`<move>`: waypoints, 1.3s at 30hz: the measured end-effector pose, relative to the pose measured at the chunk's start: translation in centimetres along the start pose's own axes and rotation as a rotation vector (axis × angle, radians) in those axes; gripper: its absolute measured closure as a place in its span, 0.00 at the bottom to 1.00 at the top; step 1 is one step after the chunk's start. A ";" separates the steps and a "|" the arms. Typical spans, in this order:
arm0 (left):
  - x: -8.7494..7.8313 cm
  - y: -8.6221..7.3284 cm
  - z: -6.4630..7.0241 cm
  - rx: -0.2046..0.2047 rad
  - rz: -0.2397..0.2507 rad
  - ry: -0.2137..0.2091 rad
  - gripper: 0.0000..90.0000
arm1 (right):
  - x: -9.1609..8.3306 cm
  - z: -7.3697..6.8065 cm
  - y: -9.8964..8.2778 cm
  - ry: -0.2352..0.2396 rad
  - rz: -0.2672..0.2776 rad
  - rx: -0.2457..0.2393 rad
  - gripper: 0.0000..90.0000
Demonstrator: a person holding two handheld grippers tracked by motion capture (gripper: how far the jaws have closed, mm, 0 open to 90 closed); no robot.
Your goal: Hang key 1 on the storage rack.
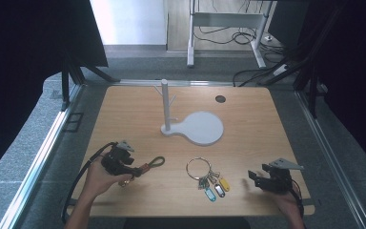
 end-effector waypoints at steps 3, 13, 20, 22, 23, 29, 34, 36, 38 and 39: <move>0.3 0.1 -0.1 -0.004 -0.008 -0.001 0.48 | 0.1 0.0 -0.1 -0.003 -0.006 -0.003 0.34; 2.3 0.3 -0.9 0.000 -0.083 -0.004 0.49 | 0.4 -0.6 -0.2 0.024 -0.021 -0.006 0.34; 3.4 1.1 -0.9 0.050 -0.139 0.007 0.50 | 0.4 -0.3 -0.4 0.022 -0.029 -0.003 0.34; 3.8 1.2 -0.8 0.071 -0.155 0.008 0.51 | 0.4 -0.4 -0.4 0.021 -0.028 -0.001 0.34; 4.0 1.3 -0.8 0.081 -0.160 0.010 0.51 | 0.4 -0.4 -0.4 0.023 -0.028 -0.001 0.34; 4.6 1.0 -0.7 0.107 -0.184 0.012 0.54 | 0.4 -0.3 -0.4 0.018 -0.030 0.000 0.34; 4.9 0.8 -0.7 0.118 -0.198 0.015 0.55 | 0.4 -0.5 -0.3 0.040 -0.030 0.016 0.34; 5.1 0.7 -0.8 0.121 -0.204 0.017 0.56 | 0.4 -0.6 -0.3 0.043 -0.036 0.014 0.34; 5.3 0.5 -0.8 0.125 -0.218 0.022 0.56 | 0.5 -0.7 -0.4 0.048 -0.040 0.007 0.34; 5.4 0.6 -0.9 0.123 -0.211 0.024 0.56 | 0.5 -0.8 -0.3 0.054 -0.039 0.010 0.34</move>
Point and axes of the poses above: each handheld gripper's, and its own axes: x roughly forward along the jaws, y roughly out of its top, z roughly to its right, the point moved 9 cm from there along x, roughly forward along the jaws, and after that the axes turned 5 degrees about z, right-handed, at the moved point
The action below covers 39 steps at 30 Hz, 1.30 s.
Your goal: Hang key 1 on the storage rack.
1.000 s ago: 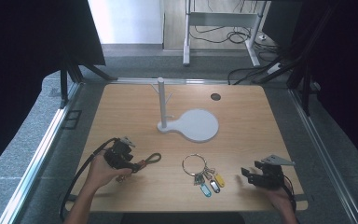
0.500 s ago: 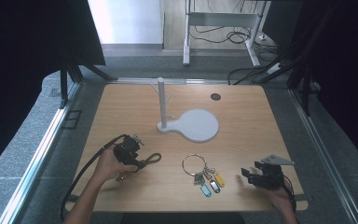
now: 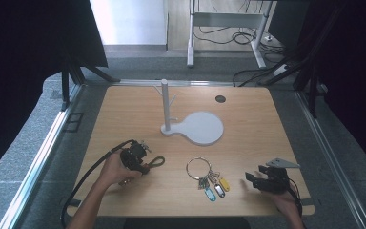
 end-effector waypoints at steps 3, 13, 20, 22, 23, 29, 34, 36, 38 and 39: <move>0.0 0.1 0.0 0.000 0.006 0.002 0.58 | 0.0 -0.2 0.1 0.021 0.005 0.012 0.34; -0.1 0.1 0.6 0.014 0.017 -0.013 0.73 | 0.2 -0.6 0.0 0.037 -0.004 0.016 0.34; -0.2 -0.1 0.6 0.010 0.005 -0.021 0.74 | 0.4 -0.7 0.0 0.040 -0.005 0.018 0.34; -0.5 0.0 0.5 0.001 0.023 -0.021 0.74 | 0.3 -0.6 0.1 0.038 0.002 0.023 0.34; -0.5 0.0 0.5 0.001 0.023 -0.021 0.74 | 0.2 -0.5 0.1 0.037 0.004 0.026 0.34; -2.9 0.1 0.2 -0.031 0.120 -0.047 0.74 | -0.1 0.2 0.2 0.006 0.024 0.054 0.34; -4.6 0.1 -0.3 -0.053 0.174 -0.046 0.74 | -0.2 0.4 0.2 0.001 0.025 0.058 0.34; -5.3 0.2 -0.6 -0.063 0.206 -0.049 0.74 | -0.2 0.4 0.2 -0.003 0.026 0.059 0.34; -6.1 0.2 -0.8 -0.071 0.235 -0.053 0.74 | -0.2 0.5 0.2 -0.003 0.025 0.070 0.34; -6.5 0.2 -0.9 -0.073 0.242 -0.054 0.74 | -0.2 0.4 0.3 0.003 0.028 0.076 0.34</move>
Point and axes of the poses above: each handheld gripper's, and its own axes: x roughly forward along the jaws, y roughly out of its top, z roughly to its right, the point moved 9 cm from there along x, roughly forward along the jaws, and after that the axes turned 5 degrees about z, right-handed, at the moved point
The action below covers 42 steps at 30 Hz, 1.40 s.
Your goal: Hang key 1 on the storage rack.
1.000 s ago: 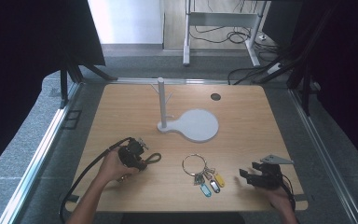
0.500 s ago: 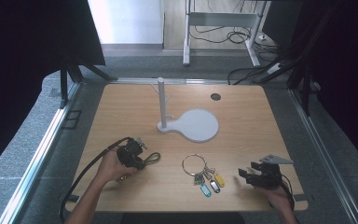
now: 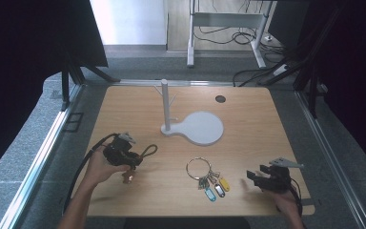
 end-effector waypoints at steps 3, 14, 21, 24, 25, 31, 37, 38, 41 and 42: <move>-0.7 0.2 -0.2 -0.013 0.026 0.001 0.74 | 0.0 0.0 0.0 0.003 0.000 0.007 0.34; -2.6 1.5 -0.7 -0.014 0.079 0.014 0.74 | -0.1 0.2 0.0 -0.008 0.001 0.010 0.34; -3.4 2.4 -0.6 -0.017 0.118 0.020 0.74 | 0.0 0.0 -0.1 -0.004 -0.007 0.004 0.34; -3.6 2.9 -0.6 -0.013 0.127 0.022 0.74 | 0.0 -0.1 -0.1 0.000 -0.011 -0.003 0.34; -3.8 3.1 -0.6 -0.011 0.131 0.025 0.74 | 0.0 -0.2 -0.1 0.000 -0.012 -0.002 0.34; -5.0 4.2 -1.1 -0.007 0.159 0.036 0.74 | -0.1 -0.3 -0.1 -0.003 -0.013 -0.011 0.34; -5.5 4.7 -1.5 -0.008 0.156 0.039 0.74 | 0.0 -0.3 -0.1 -0.003 -0.014 -0.014 0.34; -5.5 4.7 -1.5 -0.008 0.156 0.039 0.74 | 0.0 -0.3 -0.1 -0.003 -0.014 -0.013 0.34; -5.6 5.0 -1.8 -0.003 0.151 0.039 0.74 | -0.1 -0.2 -0.1 -0.003 -0.015 -0.012 0.34; -5.6 5.0 -1.8 -0.003 0.151 0.039 0.74 | -0.1 -0.2 -0.1 -0.003 -0.015 -0.012 0.34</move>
Point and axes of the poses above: each handheld gripper's, and its own axes: x roughly forward along the jaws, y roughly out of its top, z roughly to its right, the point moved 9 cm from there along x, roughly forward along the jaws, and after that the axes turned 5 degrees about z, right-handed, at the moved point
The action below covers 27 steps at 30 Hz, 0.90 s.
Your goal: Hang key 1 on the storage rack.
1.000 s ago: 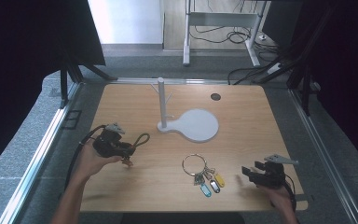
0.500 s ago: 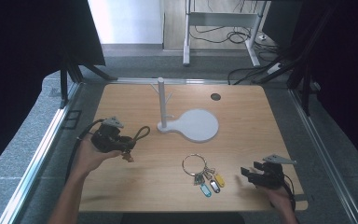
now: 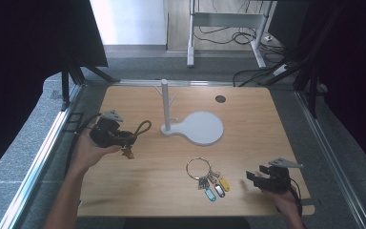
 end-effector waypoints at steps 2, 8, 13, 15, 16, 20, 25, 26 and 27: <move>0.1 0.1 -0.1 -0.001 0.000 -0.005 0.74 | 0.0 0.1 0.0 -0.002 0.000 0.003 0.34; 0.1 0.4 -0.3 -0.008 0.001 -0.006 0.74 | 0.1 0.1 0.0 -0.002 -0.001 0.001 0.34; 0.1 1.0 -0.6 -0.011 0.018 0.005 0.74 | 0.1 0.1 -0.1 0.000 -0.003 0.002 0.34; 0.1 1.3 -0.7 -0.014 0.022 0.006 0.74 | 0.1 0.1 -0.1 0.001 -0.003 0.004 0.34; 0.1 1.3 -0.7 -0.014 0.022 0.006 0.74 | 0.1 0.0 -0.1 0.003 -0.005 0.003 0.34; 0.1 1.7 -0.7 -0.011 0.024 0.008 0.74 | 0.2 -0.1 -0.2 0.006 -0.010 -0.003 0.34; -0.1 2.4 -0.9 -0.013 0.034 0.008 0.74 | 0.2 0.0 -0.2 0.007 -0.011 -0.005 0.34; -0.1 2.4 -0.9 -0.013 0.034 0.008 0.74 | 0.2 0.0 -0.2 0.007 -0.011 -0.005 0.34; -0.2 2.6 -1.0 -0.015 0.038 0.007 0.74 | 0.2 0.0 -0.2 0.006 -0.011 -0.004 0.34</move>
Point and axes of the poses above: each handheld gripper's, and its own axes: x roughly forward along the jaws, y roughly out of its top, z roughly to its right, the point moved 9 cm from there along x, roughly forward along the jaws, and after that the axes turned 5 degrees about z, right-handed, at the moved point
